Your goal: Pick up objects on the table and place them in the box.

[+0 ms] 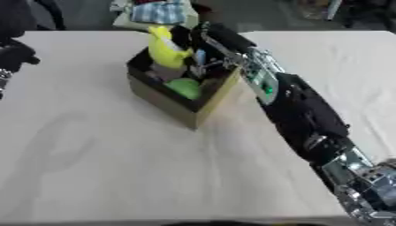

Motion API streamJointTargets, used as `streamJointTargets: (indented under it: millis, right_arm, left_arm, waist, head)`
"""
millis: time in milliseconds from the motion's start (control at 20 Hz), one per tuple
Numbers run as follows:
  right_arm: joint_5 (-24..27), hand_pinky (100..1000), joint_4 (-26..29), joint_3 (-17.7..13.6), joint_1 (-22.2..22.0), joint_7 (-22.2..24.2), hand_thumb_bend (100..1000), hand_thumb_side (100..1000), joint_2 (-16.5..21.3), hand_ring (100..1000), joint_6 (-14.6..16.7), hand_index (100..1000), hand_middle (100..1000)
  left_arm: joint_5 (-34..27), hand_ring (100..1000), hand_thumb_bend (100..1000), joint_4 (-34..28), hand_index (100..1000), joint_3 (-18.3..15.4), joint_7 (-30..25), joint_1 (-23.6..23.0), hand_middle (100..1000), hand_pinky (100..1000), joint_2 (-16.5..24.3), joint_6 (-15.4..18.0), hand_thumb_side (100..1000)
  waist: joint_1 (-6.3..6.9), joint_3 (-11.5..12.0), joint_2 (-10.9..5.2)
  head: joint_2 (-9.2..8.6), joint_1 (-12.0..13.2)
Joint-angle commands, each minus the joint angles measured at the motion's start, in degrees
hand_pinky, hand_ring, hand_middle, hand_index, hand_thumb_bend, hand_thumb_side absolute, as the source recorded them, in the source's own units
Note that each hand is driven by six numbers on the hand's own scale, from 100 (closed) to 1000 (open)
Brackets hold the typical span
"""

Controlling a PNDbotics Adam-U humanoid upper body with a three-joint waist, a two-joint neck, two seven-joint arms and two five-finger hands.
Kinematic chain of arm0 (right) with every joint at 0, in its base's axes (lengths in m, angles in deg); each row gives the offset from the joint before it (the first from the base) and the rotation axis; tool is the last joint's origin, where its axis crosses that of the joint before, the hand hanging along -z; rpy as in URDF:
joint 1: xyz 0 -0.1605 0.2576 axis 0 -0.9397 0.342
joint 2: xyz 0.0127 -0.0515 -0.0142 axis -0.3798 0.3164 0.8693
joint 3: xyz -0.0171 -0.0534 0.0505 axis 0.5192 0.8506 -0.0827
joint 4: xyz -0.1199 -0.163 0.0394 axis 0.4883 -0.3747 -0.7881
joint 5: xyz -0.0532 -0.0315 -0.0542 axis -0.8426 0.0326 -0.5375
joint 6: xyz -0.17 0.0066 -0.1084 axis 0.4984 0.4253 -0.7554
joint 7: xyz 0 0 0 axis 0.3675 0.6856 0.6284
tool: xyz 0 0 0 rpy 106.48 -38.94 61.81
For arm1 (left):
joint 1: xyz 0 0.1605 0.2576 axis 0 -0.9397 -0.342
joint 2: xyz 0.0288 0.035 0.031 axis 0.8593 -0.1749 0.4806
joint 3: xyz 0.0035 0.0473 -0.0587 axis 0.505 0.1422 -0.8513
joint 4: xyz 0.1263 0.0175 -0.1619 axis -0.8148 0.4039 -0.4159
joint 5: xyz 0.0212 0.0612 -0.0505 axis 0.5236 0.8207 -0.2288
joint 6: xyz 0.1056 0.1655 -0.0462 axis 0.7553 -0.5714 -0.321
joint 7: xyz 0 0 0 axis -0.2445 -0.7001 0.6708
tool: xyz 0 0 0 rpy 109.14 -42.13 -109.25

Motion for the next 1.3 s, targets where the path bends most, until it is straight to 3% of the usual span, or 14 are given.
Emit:
streamJointTargets:
  millis: [50, 200, 350, 400, 450, 550, 750, 950, 1300]
  right_arm:
    - [-1.87, 578, -0.45, -0.85, 0.85, 0.05, 100, 100, 0.75, 610, -0.19, 554, 501]
    - [-2.8, 606, -0.89, -1.19, 0.75, 0.23, 100, 170, 1.12, 654, -0.64, 682, 586]
    - [-3.43, 648, -1.1, -1.52, 0.71, 1.61, 184, 272, 1.72, 722, -1.25, 807, 708]
    - [-3.51, 648, -1.11, -1.67, 0.71, 2.21, 184, 272, 1.9, 722, -1.45, 807, 708]
    - [-3.48, 673, -1.09, -1.86, 0.71, 2.82, 281, 334, 2.17, 757, -1.65, 887, 779]
    - [-3.1, 708, -0.79, -2.26, 0.75, 4.21, 404, 401, 2.83, 797, -1.99, 946, 848]
    - [-1.39, 740, 1.61, -2.78, 0.9, 6.18, 519, 458, 4.49, 834, -2.19, 968, 911]
    - [1.62, 746, 5.49, -2.86, 0.83, 6.44, 565, 482, 6.36, 843, -2.08, 973, 934]
    - [8.25, 727, 15.04, -3.48, -0.51, 3.57, 533, 485, 10.85, 831, -1.95, 959, 920]
  left_arm:
    - [-0.09, 600, 497, -0.99, 803, -0.73, 0.09, 0.87, 557, 763, 0.89, -0.1, 666]
    - [-0.04, 600, 498, -0.97, 803, -0.79, 0.08, 0.86, 557, 763, 0.94, -0.1, 666]
    - [0.0, 599, 498, -0.94, 803, -0.86, 0.12, 0.85, 557, 763, 1.01, -0.11, 666]
    - [0.01, 599, 498, -0.93, 803, -0.88, 0.13, 0.84, 557, 763, 1.03, -0.11, 666]
    - [0.03, 599, 499, -0.92, 804, -0.9, 0.14, 0.82, 557, 763, 1.05, -0.11, 666]
    - [0.07, 599, 500, -0.9, 804, -0.95, 0.19, 0.78, 557, 764, 1.11, -0.11, 666]
    - [0.15, 599, 500, -0.86, 804, -1.06, 0.3, 0.7, 557, 763, 1.26, -0.12, 666]
    - [0.23, 599, 501, -0.86, 804, -1.22, 0.48, 0.6, 557, 763, 1.47, -0.11, 665]
    - [0.4, 598, 502, -0.69, 803, -1.68, 0.98, 0.25, 556, 763, 1.86, -0.16, 666]
  waist:
    - [0.01, -0.1, -0.11]
    - [0.03, -0.25, -0.11]
    - [0.04, -0.43, -0.12]
    - [0.04, -0.49, -0.12]
    - [0.04, -0.58, -0.12]
    - [0.04, -0.78, -0.13]
    - [0.04, -1.2, -0.17]
    - [-0.02, -1.8, -0.24]
    - [-0.21, -3.26, -0.17]
  head:
    - [0.09, 0.22]
    - [0.09, 0.29]
    - [0.05, 0.43]
    - [0.06, 0.46]
    - [0.04, 0.5]
    - [0.02, 0.63]
    - [0.01, 0.92]
    - [-0.06, 1.34]
    - [-0.37, 2.54]
